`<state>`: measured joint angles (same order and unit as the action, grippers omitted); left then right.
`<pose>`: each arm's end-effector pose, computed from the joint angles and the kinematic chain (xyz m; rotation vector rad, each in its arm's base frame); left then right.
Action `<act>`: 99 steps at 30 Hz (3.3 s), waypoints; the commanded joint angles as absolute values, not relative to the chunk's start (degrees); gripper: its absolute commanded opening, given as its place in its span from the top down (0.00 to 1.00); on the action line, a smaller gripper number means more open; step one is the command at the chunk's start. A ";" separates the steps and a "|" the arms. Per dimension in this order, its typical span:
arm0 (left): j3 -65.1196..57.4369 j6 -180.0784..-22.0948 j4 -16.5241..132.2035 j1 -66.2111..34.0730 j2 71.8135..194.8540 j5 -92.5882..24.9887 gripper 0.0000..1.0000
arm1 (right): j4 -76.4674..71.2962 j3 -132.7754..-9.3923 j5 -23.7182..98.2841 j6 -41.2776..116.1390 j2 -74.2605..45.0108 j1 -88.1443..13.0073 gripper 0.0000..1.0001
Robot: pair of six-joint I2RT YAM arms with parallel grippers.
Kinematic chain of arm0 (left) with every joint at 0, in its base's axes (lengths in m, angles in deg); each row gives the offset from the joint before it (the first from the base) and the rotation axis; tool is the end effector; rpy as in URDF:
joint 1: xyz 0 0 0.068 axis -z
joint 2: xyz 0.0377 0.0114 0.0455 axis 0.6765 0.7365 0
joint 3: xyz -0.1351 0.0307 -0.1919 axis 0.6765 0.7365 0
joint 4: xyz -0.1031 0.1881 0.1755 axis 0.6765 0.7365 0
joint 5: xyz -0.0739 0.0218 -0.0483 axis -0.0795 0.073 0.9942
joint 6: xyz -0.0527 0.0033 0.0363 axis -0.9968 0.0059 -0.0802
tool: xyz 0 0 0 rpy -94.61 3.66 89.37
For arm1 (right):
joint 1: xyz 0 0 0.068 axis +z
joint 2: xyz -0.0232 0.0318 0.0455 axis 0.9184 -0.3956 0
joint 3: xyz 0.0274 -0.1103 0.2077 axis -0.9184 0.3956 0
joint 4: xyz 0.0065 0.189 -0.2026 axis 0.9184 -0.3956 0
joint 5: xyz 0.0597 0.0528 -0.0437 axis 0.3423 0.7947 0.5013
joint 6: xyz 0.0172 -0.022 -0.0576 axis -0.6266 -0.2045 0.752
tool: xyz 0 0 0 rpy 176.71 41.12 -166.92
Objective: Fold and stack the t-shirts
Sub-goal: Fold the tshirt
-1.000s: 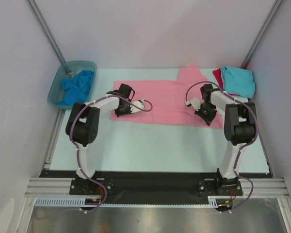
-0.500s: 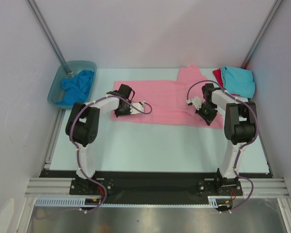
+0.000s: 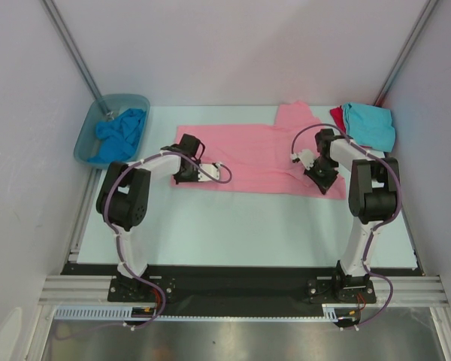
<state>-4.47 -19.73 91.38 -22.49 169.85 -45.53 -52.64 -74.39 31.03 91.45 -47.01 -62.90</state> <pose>0.3642 -0.1299 0.0886 1.9991 2.0248 0.2829 0.3694 0.0257 0.0993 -1.3164 2.7562 -0.0133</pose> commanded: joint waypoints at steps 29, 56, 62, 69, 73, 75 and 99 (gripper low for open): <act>8.21 -19.46 105.30 -24.99 167.44 -46.10 1.00 | -51.74 -57.15 25.60 96.98 -44.38 -68.28 1.00; -2.50 -22.44 105.03 -31.58 165.86 -52.43 0.36 | -57.62 -68.73 28.32 93.82 -36.99 -64.41 0.73; -9.35 -26.57 104.24 -33.34 164.98 -52.17 0.08 | -60.00 -77.18 29.11 91.00 -36.64 -61.87 0.61; -15.52 -30.00 101.78 -34.31 165.86 -51.11 0.07 | -59.56 -80.00 27.62 93.90 -37.43 -59.84 0.58; -16.22 -29.65 102.04 -32.47 165.86 -50.77 0.08 | -57.72 -80.88 26.47 95.66 -38.39 -60.28 0.58; -16.14 -30.00 102.57 -31.32 165.24 -49.27 0.09 | -56.32 -81.23 27.78 95.66 -38.66 -60.45 0.58; -23.34 -24.38 94.31 -26.05 177.45 -51.20 0.17 | -46.91 -79.12 19.54 99.53 -43.23 -58.43 0.64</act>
<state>-19.83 -26.02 96.39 -25.71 176.29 -51.95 -47.44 -76.97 21.28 98.57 -42.51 -58.95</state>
